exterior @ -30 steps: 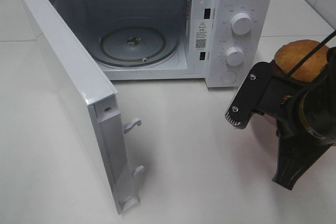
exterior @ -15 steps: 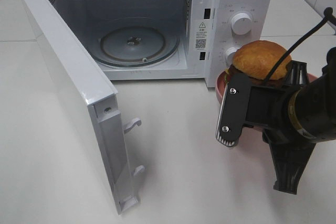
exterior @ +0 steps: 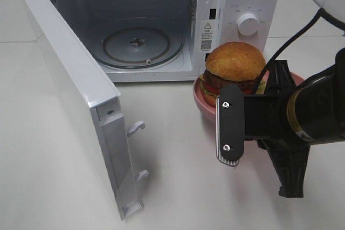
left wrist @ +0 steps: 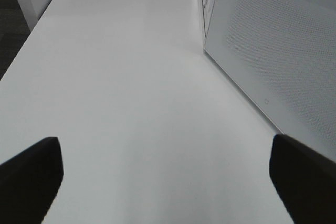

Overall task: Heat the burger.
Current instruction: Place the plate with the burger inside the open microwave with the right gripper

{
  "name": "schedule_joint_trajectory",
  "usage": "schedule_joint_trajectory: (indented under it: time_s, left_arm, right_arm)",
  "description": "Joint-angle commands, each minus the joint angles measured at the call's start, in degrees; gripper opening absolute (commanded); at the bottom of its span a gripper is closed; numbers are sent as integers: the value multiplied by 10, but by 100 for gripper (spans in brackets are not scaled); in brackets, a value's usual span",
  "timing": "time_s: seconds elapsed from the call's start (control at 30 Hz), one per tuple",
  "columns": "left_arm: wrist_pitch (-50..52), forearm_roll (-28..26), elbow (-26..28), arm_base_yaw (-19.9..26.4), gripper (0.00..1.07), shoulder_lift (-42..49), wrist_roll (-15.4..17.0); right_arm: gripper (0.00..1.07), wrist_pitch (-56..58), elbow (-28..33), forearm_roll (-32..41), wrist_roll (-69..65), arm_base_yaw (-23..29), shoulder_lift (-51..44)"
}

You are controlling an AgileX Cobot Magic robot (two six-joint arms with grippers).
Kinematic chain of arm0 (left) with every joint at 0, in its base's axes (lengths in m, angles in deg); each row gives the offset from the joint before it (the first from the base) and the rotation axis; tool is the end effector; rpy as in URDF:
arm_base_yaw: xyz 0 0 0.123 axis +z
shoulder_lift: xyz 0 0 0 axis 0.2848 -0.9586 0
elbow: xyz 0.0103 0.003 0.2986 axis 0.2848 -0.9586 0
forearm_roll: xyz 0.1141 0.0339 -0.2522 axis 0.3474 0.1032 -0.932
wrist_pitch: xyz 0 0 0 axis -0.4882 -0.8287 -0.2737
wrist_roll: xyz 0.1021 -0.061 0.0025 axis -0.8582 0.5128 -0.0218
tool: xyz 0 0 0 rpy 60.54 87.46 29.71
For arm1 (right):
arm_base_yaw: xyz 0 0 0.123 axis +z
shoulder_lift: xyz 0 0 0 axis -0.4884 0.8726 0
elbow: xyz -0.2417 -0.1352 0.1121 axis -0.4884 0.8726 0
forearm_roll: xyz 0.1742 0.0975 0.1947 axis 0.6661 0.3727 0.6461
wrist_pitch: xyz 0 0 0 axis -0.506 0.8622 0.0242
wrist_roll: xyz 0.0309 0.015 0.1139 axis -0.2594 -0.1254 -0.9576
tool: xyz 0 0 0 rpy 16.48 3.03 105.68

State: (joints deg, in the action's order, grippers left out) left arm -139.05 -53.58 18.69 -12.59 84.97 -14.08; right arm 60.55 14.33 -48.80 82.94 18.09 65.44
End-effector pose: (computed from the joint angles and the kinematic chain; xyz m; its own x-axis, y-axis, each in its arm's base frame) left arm 0.0266 -0.0066 0.2810 -0.4535 -0.0614 -0.8891 -0.0206 0.9981 -0.0584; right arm 0.2134 0.1723 0.1635 0.0926 -0.9917 -0.0895 -0.8121 -0.0233 -0.5831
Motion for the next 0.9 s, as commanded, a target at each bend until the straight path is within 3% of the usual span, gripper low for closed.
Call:
schedule_joint_trajectory:
  time_s: [0.03, 0.33, 0.63, 0.9]
  left_arm:
    - [9, -3, -1, -1, 100, 7, -1]
    - [9, -3, -1, -1, 100, 7, -1]
    - [9, -3, -1, -1, 100, 7, -1]
    - [9, -3, -1, -1, 100, 7, -1]
  right_arm:
    - [5, -42, -3, -34, 46, 0, -7]
    - [5, -162, -3, -32, 172, 0, -7]
    - [5, -198, -3, -28, 199, -1, -5]
    - [5, -231, -3, 60, 290, -36, -5]
